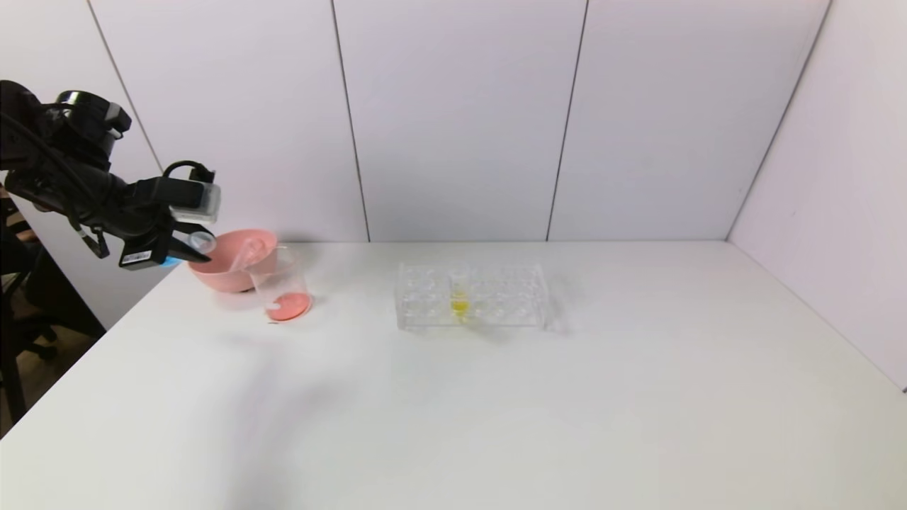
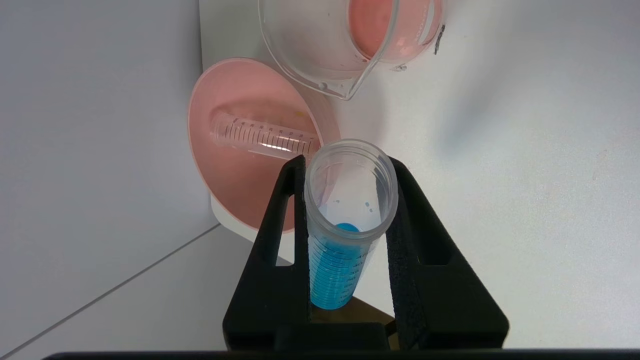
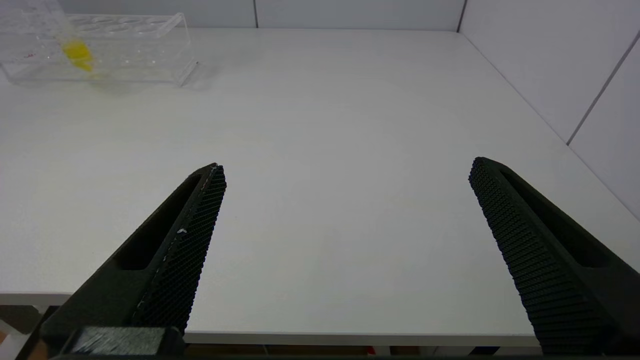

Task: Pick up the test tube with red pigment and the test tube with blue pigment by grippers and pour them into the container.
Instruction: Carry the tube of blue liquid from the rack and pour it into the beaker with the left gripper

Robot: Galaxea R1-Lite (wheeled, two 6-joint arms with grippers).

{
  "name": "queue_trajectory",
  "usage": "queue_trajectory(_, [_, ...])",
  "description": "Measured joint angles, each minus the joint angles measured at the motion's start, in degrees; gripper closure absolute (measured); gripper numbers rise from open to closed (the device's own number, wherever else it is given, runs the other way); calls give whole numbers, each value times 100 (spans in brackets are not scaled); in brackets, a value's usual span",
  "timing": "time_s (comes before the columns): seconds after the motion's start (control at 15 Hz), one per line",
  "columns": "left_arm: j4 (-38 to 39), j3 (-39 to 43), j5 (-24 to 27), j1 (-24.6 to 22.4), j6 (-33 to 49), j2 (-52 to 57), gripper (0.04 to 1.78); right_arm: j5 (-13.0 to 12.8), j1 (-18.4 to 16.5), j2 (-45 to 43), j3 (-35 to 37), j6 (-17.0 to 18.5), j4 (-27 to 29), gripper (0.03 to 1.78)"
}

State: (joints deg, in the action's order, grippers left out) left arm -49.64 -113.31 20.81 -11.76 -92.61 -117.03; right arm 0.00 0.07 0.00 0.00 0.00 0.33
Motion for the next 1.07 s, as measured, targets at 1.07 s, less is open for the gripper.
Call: queue_trajectory(1.07, [-243, -50, -436, 113, -68, -83, 137, 0, 0, 0, 0, 0, 2, 4])
